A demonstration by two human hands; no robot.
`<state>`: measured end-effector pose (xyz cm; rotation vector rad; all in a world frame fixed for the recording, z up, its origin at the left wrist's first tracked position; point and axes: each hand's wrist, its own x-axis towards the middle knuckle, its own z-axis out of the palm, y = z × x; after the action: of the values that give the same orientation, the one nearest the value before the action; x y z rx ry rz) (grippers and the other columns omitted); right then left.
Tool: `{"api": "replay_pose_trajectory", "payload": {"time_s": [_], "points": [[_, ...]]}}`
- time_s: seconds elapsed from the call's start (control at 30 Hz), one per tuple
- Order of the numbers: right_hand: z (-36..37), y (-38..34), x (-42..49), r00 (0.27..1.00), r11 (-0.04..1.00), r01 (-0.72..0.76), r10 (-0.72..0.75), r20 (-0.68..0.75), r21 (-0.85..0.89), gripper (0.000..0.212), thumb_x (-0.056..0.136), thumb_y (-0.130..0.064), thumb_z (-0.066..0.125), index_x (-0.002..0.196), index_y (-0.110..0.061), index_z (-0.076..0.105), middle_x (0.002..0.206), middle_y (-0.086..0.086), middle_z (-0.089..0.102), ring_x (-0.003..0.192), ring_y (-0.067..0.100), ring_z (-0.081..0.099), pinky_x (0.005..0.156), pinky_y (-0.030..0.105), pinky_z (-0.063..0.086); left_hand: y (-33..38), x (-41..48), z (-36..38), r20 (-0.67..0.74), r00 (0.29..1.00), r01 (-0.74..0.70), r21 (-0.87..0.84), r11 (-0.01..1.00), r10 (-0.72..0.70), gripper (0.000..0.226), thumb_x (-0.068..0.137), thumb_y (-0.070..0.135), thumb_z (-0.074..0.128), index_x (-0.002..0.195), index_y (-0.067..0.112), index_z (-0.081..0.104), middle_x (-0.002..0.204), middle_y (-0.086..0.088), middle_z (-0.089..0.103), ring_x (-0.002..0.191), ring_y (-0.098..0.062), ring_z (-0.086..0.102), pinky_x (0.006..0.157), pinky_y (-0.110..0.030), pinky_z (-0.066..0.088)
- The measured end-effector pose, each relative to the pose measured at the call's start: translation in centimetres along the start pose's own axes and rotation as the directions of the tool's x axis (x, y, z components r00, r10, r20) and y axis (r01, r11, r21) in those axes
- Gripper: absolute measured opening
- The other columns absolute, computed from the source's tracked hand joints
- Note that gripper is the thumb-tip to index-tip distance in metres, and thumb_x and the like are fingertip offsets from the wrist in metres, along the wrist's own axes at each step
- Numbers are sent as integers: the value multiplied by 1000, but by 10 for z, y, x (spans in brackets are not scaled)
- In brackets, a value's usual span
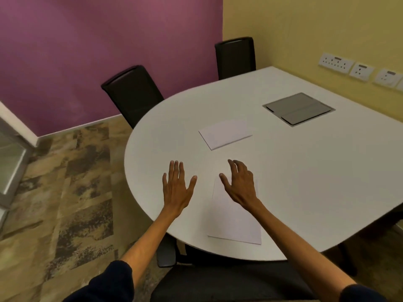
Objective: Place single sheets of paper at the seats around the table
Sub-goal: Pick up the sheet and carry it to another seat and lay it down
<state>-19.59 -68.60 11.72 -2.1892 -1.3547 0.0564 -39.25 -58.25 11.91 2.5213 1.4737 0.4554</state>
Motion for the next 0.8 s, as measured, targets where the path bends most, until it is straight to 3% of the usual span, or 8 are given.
{"api": "replay_pose_trajectory", "payload": {"time_s": [0.27,0.5,0.8], "points": [[16,-103,13,996,994,85,-84,-12,63,58,99,-51,36,146,-16,36,149,6,40,139,22,34,109,48,33,-77,-11,-58,-125,985,112,-36,993,-115,76,97,62,18,156,15,7,165,-3,4,152,-16,-4,123,-47,4],[66,-206,21,995,988,94,-98,26,119,59,100,-51,31,148,-17,31,151,7,35,140,25,33,108,50,35,-169,1,-108,-187,974,109,-92,990,-125,75,98,60,20,156,16,4,164,-2,3,152,-17,-1,122,-45,-1],[160,-325,25,998,987,59,-61,5,153,60,101,-52,28,148,-15,33,152,6,38,140,24,35,109,44,34,-315,21,-140,-128,985,94,-130,987,-111,78,98,62,22,156,15,-1,164,-2,-5,151,-15,-10,122,-43,0]]}}
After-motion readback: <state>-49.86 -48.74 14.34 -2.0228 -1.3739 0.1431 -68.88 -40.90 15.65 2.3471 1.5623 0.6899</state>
